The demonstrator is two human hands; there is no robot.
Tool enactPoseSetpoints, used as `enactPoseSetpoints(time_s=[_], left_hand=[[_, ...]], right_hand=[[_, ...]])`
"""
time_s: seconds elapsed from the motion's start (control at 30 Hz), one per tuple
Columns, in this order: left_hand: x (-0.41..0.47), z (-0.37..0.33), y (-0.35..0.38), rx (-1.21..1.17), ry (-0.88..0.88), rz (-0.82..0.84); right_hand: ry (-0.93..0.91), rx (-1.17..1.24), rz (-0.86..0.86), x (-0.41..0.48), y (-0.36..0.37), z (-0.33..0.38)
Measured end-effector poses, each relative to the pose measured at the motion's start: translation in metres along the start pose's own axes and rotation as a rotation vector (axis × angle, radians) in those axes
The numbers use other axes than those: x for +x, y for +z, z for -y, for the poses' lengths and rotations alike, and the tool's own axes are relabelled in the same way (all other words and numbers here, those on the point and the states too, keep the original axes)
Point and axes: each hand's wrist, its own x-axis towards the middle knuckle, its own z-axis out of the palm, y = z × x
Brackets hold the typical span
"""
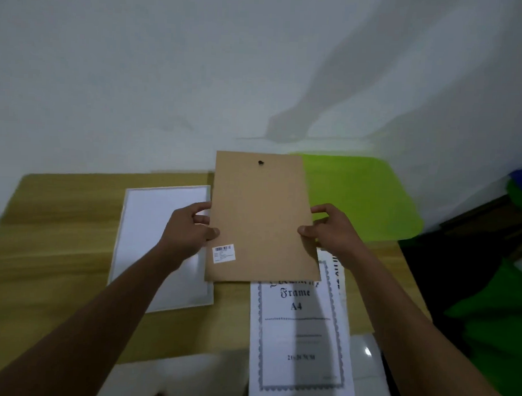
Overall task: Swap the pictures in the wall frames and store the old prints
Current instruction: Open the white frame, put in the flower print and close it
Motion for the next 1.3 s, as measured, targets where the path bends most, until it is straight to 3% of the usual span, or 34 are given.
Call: enactPoseSetpoints(time_s=[0.27, 0.47, 0.73, 1.03, 1.3], left_hand=[[-0.019, 0.069, -0.119, 0.026, -0.027, -0.086], [-0.012, 0.107, -0.164, 0.151, -0.018, -0.181], [-0.002, 0.139, -0.177, 0.267, -0.023, -0.220], [-0.007, 0.146, -0.170, 0.215, -0.037, -0.212], [-0.006, 0.153, -0.169, 0.311, -0.037, -0.204]], right_hand=[[-0.012, -0.005, 0.081, -0.028, 0.137, 0.006], [-0.064, -0.091, 0.084, -0.032, 0.211, 0.009], [-0.167, -0.253, 0.008, -0.019, 0.257, 0.001], [-0.119, -0.534, 0.028, -0.005, 0.265, -0.021], [-0.111, -0.458, 0.032, -0.006, 0.267, -0.026]])
